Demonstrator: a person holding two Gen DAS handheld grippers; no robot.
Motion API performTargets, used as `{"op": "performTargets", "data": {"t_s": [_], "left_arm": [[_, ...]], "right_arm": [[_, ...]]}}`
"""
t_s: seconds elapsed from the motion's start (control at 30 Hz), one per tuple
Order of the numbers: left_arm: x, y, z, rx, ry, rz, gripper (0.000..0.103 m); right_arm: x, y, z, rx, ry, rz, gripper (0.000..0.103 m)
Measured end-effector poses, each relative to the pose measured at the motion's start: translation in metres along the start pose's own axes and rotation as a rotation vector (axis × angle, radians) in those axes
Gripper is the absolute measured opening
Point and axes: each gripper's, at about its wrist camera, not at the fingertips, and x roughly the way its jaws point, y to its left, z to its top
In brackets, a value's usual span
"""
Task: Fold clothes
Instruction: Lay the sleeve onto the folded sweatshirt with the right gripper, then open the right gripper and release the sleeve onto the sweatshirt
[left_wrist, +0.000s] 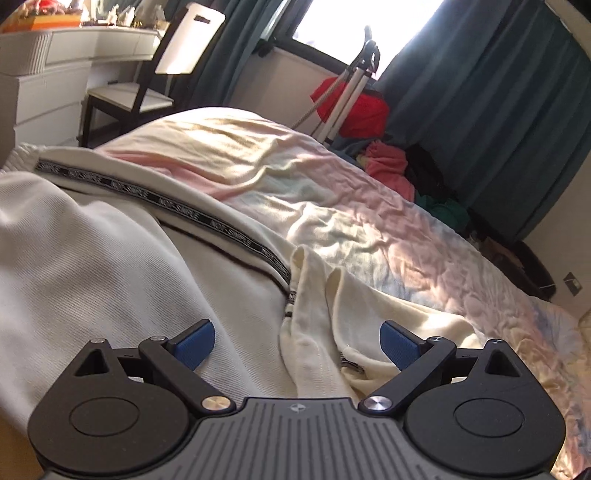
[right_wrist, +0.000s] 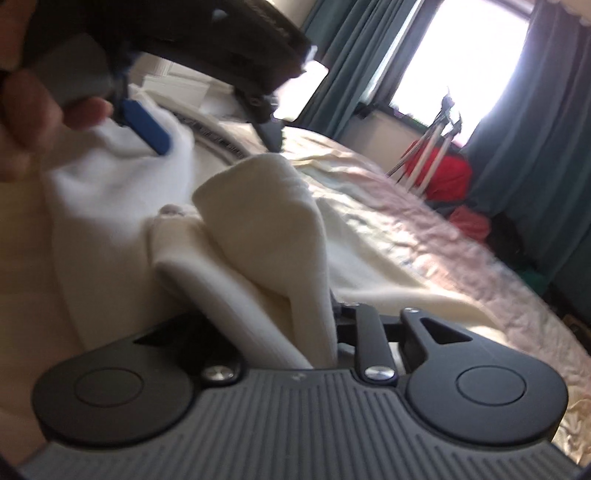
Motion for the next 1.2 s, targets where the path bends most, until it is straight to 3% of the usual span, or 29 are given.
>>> {"op": "performTargets", "data": {"t_s": [0.07, 0.1, 0.27, 0.33, 0.47, 0.57, 0.7, 0.83, 0.97, 1.07, 1.13, 1.2], "left_arm": [[0.000, -0.003, -0.003, 0.017, 0.007, -0.015, 0.097], [0.000, -0.005, -0.005, 0.031, 0.010, -0.022, 0.097], [-0.018, -0.008, -0.014, 0.055, 0.012, -0.044, 0.097], [-0.022, -0.004, -0.019, 0.020, 0.028, -0.059, 0.093], [-0.019, 0.014, -0.027, -0.123, 0.097, -0.097, 0.082], [-0.019, 0.028, -0.030, -0.243, 0.123, -0.129, 0.075], [-0.009, 0.038, -0.034, -0.367, 0.173, -0.183, 0.075], [-0.002, 0.039, -0.032, -0.378, 0.190, -0.200, 0.081], [0.003, 0.029, -0.030, -0.328, 0.218, -0.264, 0.087], [0.000, 0.025, -0.025, -0.313, 0.231, -0.364, 0.088], [-0.005, 0.029, -0.021, -0.361, 0.228, -0.507, 0.088], [-0.018, 0.035, -0.014, -0.400, 0.181, -0.598, 0.087]], "right_arm": [[-0.011, 0.003, 0.000, 0.009, 0.010, 0.035, 0.034], [-0.021, 0.003, 0.000, 0.042, 0.011, 0.077, 0.050], [-0.066, -0.032, 0.005, 0.348, 0.035, 0.221, 0.068], [-0.080, -0.053, 0.003, 0.484, 0.025, 0.213, 0.069], [-0.094, -0.083, -0.010, 0.692, 0.061, 0.061, 0.070], [-0.078, -0.094, -0.020, 0.709, 0.090, -0.016, 0.070], [-0.049, -0.095, -0.030, 0.717, 0.158, -0.035, 0.070], [-0.042, -0.082, -0.027, 0.663, 0.192, -0.060, 0.070], [-0.050, -0.073, -0.023, 0.616, 0.195, -0.072, 0.071], [-0.050, -0.076, -0.024, 0.640, 0.190, -0.072, 0.070], [-0.051, -0.081, -0.026, 0.672, 0.184, -0.075, 0.070], [-0.052, -0.087, -0.029, 0.709, 0.177, -0.076, 0.070]]}}
